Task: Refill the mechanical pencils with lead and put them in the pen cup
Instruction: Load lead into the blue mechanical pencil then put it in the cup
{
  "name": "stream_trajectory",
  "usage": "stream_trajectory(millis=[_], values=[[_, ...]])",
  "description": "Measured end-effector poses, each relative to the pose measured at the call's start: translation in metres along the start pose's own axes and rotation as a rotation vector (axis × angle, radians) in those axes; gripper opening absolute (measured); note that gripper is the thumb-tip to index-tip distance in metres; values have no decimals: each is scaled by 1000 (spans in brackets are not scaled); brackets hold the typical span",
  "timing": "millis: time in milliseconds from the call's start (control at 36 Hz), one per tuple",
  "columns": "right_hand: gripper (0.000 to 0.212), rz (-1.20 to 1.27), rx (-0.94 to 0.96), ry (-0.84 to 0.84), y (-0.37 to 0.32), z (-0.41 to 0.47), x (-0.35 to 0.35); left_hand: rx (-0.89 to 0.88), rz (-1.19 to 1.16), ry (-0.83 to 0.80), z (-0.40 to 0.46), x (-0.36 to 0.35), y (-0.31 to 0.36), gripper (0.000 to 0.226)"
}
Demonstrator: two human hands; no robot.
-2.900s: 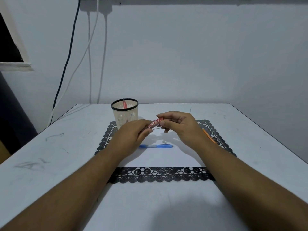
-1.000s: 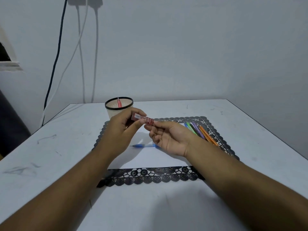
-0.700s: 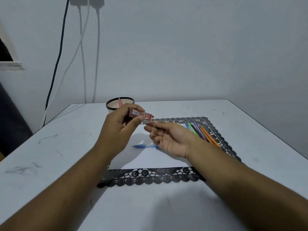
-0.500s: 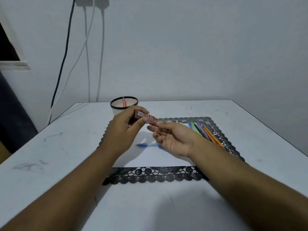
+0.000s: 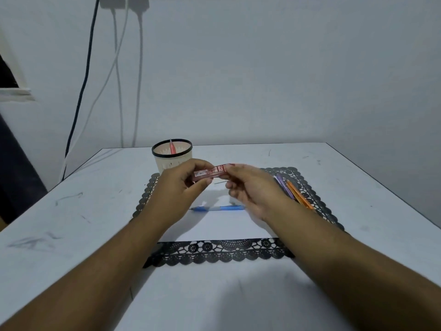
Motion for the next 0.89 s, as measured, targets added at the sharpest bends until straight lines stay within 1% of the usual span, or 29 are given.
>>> stream_trajectory(millis=[83, 111, 167, 194, 222, 250, 361, 444, 500, 583, 694, 778, 833, 889], values=[[4, -436, 326, 77, -19, -7, 4, -24, 120, -3, 0, -2, 1, 35], [4, -559, 433, 82, -26, -10, 3, -39, 159, -15, 0, -3, 3, 37], [3, -844, 610, 33, -35, -16, -1, -42, 193, -38, -1, -5, 5, 40], [4, -1015, 654, 3, -37, -18, -4, -32, 189, -52, -2, -6, 5, 41], [5, -1136, 662, -14, -37, -19, -6, -21, 180, -68, -1, -7, 3, 43], [7, -1175, 643, -20, -36, -20, -7, -10, 174, -85, -1, -8, 1, 44], [9, -1014, 596, -19, -32, -18, -8, 30, 138, -121, -3, -9, -3, 41], [8, -809, 506, -19, -31, -17, -6, 21, 127, -116, -2, -9, -3, 31], [7, -668, 405, -27, -29, -15, -4, -16, 130, -99, -3, -8, 1, 25], [9, -394, 209, -9, -26, -12, -2, -11, 36, -44, -5, -6, 8, 27], [9, 31, -96, -37, -13, -10, -7, -11, -278, 27, -6, -3, 14, 22], [11, 180, -277, -136, 0, -10, -14, -54, -396, 73, -7, -2, 21, 19], [11, 249, -335, -193, 4, -11, -18, -90, -394, 80, -7, -2, 24, 20], [11, 280, -353, -227, 5, -14, -21, -125, -337, 84, -8, -1, 25, 20]])
Point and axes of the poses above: each hand's wrist, its own z-axis towards the middle knuckle, its own x-axis out of the back of the hand, y = z × x, the point moved 3 cm from there along z, towards the middle knuckle, and after that the axes turned 2 degrees about z, right-handed, at the moved point
